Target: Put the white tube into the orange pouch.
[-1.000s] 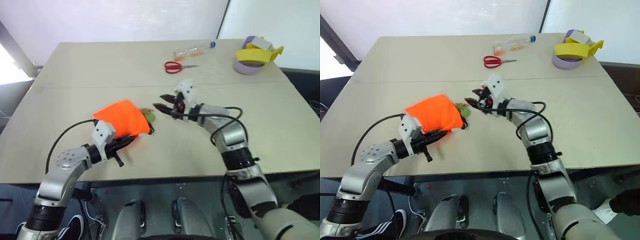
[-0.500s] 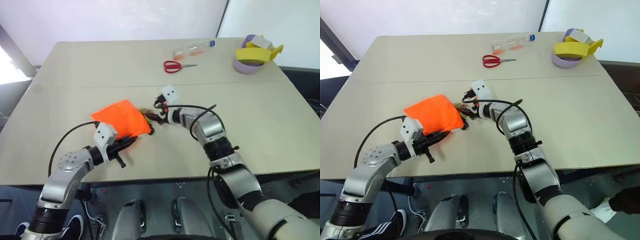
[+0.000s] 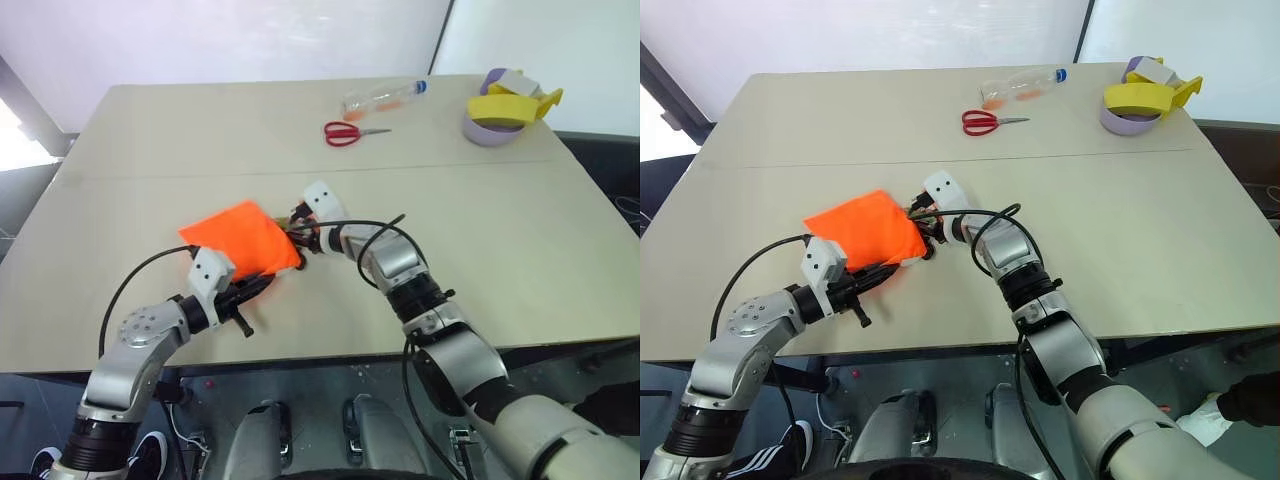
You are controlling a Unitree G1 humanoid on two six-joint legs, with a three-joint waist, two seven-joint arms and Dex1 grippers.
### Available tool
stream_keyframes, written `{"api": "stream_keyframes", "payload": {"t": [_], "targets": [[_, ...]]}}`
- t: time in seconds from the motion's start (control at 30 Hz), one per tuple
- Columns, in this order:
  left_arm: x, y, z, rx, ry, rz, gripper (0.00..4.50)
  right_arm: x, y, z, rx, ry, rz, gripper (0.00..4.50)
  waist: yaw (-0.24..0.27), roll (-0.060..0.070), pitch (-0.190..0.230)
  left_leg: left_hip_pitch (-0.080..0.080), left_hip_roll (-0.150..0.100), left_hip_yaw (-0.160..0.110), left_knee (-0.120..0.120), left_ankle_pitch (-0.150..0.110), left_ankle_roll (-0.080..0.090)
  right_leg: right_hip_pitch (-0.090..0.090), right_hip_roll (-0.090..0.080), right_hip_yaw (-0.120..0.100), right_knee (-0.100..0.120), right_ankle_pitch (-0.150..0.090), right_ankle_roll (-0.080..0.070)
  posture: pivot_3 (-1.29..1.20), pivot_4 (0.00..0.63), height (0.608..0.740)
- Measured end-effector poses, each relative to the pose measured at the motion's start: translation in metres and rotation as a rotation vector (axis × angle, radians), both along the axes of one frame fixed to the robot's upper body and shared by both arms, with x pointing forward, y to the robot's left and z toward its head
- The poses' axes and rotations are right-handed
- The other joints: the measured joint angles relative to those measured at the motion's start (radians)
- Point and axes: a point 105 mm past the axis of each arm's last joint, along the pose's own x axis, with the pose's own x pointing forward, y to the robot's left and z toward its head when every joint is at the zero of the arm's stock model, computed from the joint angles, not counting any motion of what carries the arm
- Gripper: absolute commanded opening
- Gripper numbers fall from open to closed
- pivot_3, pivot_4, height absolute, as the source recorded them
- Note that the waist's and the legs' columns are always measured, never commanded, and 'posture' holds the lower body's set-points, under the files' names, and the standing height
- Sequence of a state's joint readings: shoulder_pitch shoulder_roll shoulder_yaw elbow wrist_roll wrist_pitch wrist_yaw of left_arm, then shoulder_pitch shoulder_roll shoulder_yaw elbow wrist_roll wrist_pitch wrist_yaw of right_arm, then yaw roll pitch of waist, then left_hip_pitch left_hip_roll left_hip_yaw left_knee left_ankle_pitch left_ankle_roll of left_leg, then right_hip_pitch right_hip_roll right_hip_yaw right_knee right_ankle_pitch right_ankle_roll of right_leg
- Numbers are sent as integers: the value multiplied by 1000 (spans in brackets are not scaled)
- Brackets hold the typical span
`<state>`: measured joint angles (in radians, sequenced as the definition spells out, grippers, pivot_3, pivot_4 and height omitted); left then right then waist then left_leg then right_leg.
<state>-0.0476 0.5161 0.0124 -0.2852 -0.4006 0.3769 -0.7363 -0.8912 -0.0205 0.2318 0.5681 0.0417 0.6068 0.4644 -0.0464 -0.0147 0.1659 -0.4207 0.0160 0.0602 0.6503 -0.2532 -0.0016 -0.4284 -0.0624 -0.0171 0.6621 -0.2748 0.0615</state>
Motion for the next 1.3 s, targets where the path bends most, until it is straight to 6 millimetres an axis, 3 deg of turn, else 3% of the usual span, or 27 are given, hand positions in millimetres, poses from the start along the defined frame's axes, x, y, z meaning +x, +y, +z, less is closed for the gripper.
{"api": "stream_keyframes", "payload": {"t": [0.03,0.07,0.17,0.37,0.47,0.8,0.93,1.1,1.23,1.3], "targets": [[0,0,0,-1,-1,-1,0,0,-2,1,-1,-4,-3,90,0,0,0,0,0,0,0,0,0,0,0,0,0,0,0,0,150,740],[0,-1,0,-3,-1,0,0,1,-4,2,-4,-11,-7,33,2,0,0,0,0,0,0,0,0,0,0,0,0,0,0,0,150,740],[0,-1,0,-5,-3,3,0,2,-21,1,-8,-29,-38,33,8,0,0,0,0,0,0,0,0,1,-1,0,-1,0,-1,0,150,740],[0,-1,1,-8,0,12,0,-4,-87,4,24,-19,-199,33,13,0,0,-3,0,0,-1,1,1,1,-1,0,-7,0,0,0,150,740],[1,-2,2,-19,12,9,0,-16,-116,5,21,6,-259,33,13,0,0,-4,0,0,-2,1,1,1,-1,-1,-9,0,0,0,150,740],[10,-4,5,-40,38,-6,0,-60,-144,0,34,97,-306,33,14,0,0,-4,0,0,-2,1,2,2,0,-2,-9,0,0,0,150,740],[10,-3,3,-31,48,-28,1258,-63,-147,0,36,100,-332,0,14,0,0,-4,0,0,-1,2,3,2,1,-2,-9,0,0,0,150,740],[8,-3,8,-17,27,-84,3725,-61,-148,0,33,92,-356,0,24,0,0,-4,0,0,-1,2,4,2,1,-2,-9,0,1,0,150,740],[9,-8,23,-18,-31,-136,3725,-61,-149,0,32,89,-363,0,32,0,0,-4,0,0,0,3,4,2,1,-2,-9,0,0,0,150,740],[8,-18,41,-52,-62,-198,3725,-60,-149,0,33,85,-363,0,35,0,0,-5,0,0,1,3,5,3,1,-3,-9,0,1,0,150,740]]}}
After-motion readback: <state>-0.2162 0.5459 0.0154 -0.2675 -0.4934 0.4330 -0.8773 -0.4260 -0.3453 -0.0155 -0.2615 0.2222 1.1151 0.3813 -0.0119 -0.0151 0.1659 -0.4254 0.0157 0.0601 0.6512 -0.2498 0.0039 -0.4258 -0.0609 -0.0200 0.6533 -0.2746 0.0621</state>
